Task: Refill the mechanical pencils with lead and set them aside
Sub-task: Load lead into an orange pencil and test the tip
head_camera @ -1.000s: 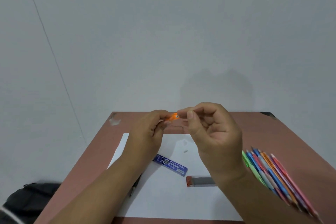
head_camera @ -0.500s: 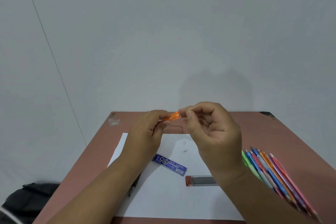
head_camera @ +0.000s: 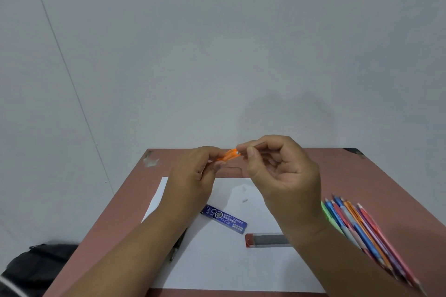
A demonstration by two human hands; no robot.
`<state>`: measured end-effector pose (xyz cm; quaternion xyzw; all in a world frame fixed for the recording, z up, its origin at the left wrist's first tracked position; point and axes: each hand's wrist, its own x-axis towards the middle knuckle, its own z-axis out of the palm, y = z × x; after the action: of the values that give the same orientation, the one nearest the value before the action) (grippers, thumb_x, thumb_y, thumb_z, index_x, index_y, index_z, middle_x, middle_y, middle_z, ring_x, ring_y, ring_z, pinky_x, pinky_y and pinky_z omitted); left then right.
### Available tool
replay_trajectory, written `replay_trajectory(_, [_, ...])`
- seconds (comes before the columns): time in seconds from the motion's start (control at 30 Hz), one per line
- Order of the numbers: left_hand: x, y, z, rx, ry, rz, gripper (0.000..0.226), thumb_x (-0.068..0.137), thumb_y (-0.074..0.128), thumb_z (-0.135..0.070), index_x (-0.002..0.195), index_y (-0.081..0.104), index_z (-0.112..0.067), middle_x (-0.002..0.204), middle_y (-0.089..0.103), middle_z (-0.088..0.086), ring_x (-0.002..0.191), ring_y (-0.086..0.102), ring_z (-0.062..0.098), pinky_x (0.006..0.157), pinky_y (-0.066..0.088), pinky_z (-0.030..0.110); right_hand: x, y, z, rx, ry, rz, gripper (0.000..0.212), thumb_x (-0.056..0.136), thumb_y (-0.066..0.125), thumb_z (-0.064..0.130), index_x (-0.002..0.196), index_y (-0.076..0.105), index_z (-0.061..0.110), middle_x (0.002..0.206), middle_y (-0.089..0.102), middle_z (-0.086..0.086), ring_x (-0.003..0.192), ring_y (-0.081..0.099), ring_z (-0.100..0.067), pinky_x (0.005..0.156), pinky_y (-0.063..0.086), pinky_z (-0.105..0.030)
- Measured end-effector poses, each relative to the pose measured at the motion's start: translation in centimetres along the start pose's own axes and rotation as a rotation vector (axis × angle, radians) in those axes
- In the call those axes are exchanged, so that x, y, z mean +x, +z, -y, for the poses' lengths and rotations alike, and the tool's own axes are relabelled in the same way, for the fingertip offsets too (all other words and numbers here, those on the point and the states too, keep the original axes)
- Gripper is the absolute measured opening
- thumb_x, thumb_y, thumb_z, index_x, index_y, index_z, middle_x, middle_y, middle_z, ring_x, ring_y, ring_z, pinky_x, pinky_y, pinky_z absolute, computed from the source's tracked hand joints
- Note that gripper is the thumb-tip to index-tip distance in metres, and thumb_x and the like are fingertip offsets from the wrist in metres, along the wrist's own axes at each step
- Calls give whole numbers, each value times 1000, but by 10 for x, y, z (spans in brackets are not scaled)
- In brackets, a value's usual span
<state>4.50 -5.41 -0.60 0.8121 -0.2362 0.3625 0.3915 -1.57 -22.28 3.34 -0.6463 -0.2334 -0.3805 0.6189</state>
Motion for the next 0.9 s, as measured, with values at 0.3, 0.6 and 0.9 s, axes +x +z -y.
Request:
replay_trajectory(0.3, [-1,-3,-4,-6,-10,9,21,90,62,-19,106,71,-29,94,65,-27,90,62,1,79,42,6,0,1,3,45,39,-7,6,90,67,-8,91,66,-3,87,78,0,78,76,-8,72,57,-17])
replay_trajectory(0.6, [0,-2,-4,-5,-36,21,19,91,62,-22,105,73,-25,94,70,-16,88,63,4,78,43,9,1,-2,2,-9,17,-3,7,91,67,-5,93,67,1,90,78,1,84,76,-9,75,58,-17])
replay_trajectory(0.9, [0,-3,-5,6,3,18,23,92,57,-31,106,73,-25,94,71,-17,89,62,4,78,44,11,1,-4,-6,-201,-8,32,7,89,71,11,96,75,11,93,76,9,90,74,-11,80,59,-24])
